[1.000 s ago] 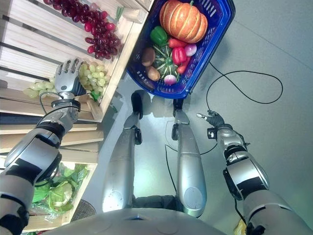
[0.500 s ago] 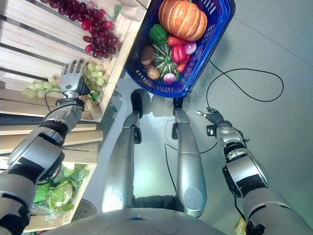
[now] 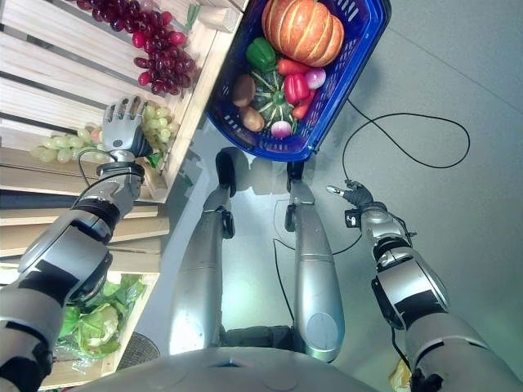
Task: Pick up fruits and vegetables into the basket
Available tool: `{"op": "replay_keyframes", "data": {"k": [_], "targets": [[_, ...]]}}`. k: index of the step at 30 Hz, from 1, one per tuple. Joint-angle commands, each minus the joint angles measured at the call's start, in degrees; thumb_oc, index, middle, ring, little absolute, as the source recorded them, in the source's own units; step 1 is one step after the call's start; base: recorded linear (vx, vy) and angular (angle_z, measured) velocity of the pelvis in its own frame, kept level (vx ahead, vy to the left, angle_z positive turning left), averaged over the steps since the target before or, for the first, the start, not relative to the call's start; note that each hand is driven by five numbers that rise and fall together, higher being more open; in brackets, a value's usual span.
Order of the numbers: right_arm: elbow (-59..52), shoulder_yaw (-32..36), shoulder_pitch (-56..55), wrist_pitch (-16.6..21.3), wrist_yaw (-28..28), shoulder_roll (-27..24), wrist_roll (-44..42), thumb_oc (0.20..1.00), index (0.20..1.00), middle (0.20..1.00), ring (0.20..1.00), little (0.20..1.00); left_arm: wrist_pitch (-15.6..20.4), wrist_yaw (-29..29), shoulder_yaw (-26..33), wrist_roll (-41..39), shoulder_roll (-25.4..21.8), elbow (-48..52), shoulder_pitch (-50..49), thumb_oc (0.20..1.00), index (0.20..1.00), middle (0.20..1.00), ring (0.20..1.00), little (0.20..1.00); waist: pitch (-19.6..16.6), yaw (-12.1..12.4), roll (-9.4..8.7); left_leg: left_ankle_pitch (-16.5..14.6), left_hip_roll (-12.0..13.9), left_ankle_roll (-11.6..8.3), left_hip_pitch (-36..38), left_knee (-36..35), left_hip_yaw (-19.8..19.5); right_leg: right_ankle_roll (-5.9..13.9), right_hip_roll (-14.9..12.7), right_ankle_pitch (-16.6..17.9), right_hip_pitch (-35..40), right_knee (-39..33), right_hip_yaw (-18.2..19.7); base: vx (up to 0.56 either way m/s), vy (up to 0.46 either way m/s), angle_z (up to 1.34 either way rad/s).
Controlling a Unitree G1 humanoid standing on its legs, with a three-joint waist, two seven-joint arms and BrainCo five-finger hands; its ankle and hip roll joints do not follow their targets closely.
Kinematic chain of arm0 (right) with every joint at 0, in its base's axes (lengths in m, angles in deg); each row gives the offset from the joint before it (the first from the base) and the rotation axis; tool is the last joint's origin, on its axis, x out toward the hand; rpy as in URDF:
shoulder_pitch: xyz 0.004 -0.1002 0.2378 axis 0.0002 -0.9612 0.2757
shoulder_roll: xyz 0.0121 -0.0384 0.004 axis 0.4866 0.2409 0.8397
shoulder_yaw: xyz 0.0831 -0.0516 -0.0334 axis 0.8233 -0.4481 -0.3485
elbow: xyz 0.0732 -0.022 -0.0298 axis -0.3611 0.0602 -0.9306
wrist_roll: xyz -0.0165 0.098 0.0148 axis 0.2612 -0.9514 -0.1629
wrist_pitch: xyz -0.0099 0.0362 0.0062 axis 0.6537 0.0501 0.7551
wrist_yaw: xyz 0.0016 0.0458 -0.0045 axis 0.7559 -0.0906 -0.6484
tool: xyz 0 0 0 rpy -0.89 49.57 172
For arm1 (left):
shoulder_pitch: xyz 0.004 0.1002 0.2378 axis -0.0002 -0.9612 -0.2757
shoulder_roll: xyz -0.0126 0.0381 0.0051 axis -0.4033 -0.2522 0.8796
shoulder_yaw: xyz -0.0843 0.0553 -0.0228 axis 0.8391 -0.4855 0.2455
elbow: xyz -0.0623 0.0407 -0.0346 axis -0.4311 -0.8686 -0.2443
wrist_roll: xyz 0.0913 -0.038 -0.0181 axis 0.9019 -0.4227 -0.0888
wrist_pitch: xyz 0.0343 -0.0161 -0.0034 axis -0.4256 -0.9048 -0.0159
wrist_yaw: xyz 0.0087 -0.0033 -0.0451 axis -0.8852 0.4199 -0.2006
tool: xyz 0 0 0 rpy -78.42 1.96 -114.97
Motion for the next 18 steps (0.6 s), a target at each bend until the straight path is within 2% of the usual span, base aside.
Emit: {"op": "replay_keyframes", "data": {"k": [1,8,9,10,12,13,14,18], "targets": [[0.28,-0.72,-3.12,0.42,0.82,-1.80,-1.97,1.000,1.000,1.000,1.000,1.000,-3.64,1.72,3.20,0.80,0.36,-6.94,-2.44,1.000,1.000,1.000,1.000,1.000,-1.68,1.18,-1.12,-0.93,1.38,-0.18,-4.08,5.28,-3.47,2.33,-0.57,2.13,0.01,0.71,2.20,0.00,0.000,0.00],[0.21,-0.83,-3.16,0.70,1.13,-1.62,-2.33,1.000,1.000,1.000,1.000,1.000,-5.43,0.48,3.53,1.51,0.55,-7.07,-2.55,1.000,1.000,1.000,1.000,1.000,-1.68,1.26,-1.20,-0.96,1.20,-0.10,-4.87,5.67,-3.86,2.21,-0.36,2.06,-0.76,1.19,2.18,0.00,0.000,0.00],[0.28,-0.91,-2.97,0.60,1.19,-1.67,-2.38,1.000,1.000,1.000,1.000,1.000,-5.65,0.67,3.58,1.59,0.65,-7.15,-2.49,0.937,0.937,0.937,0.937,0.937,-1.68,1.28,-1.18,-0.94,1.13,-0.11,-4.96,5.68,-3.87,2.19,-0.31,2.06,-0.86,1.21,2.18,0.00,0.000,0.00],[0.33,-0.99,-2.88,0.57,1.22,-1.67,-2.55,1.000,1.000,1.000,1.000,1.000,-5.69,0.72,3.61,1.85,0.70,-7.27,-2.45,0.664,0.664,0.664,0.664,0.664,-1.68,1.30,-1.19,-0.94,1.13,-0.13,-5.04,5.70,-3.89,2.18,-0.31,2.04,-0.93,1.23,2.16,0.00,0.000,0.00],[0.27,-1.04,-2.98,0.68,1.25,-1.64,-2.59,1.000,1.000,1.000,1.000,1.000,-5.73,0.90,3.57,1.79,0.83,-7.33,-2.60,0.429,0.429,0.429,0.429,0.429,-1.68,1.30,-1.25,-0.99,1.06,-0.08,-5.30,5.83,-4.01,2.16,-0.23,2.01,-1.19,1.36,2.16,0.00,0.000,0.00],[0.23,-1.06,-3.07,0.74,1.32,-1.53,-2.61,1.000,1.000,1.000,1.000,1.000,-5.79,1.06,3.51,1.95,0.93,-7.32,-2.61,0.225,0.225,0.225,0.225,0.225,-1.68,1.30,-1.28,-1.04,1.04,-0.06,-5.43,5.92,-4.09,2.16,-0.20,1.99,-1.34,1.48,2.17,0.00,0.000,0.00],[0.20,-1.01,-3.10,0.71,1.25,-1.61,-2.59,1.000,1.000,1.000,1.000,1.000,-5.75,1.25,3.41,1.90,0.98,-7.19,-2.64,0.200,0.200,0.200,0.200,0.200,-1.68,1.28,-1.31,-1.09,1.03,-0.06,-5.54,6.00,-4.17,2.17,-0.19,1.98,-1.46,1.55,2.19,0.00,0.000,0.00],[0.35,-1.09,-2.97,0.75,1.19,-1.72,-2.87,1.000,1.000,1.000,1.000,1.000,-5.35,1.96,3.09,2.01,1.18,-7.22,-2.58,0.200,0.200,0.200,0.200,0.200,-1.68,1.25,-1.31,-1.14,0.97,0.02,-5.81,6.14,-4.15,2.18,-0.22,2.10,-1.77,1.60,2.17,0.00,0.000,0.00]]}}
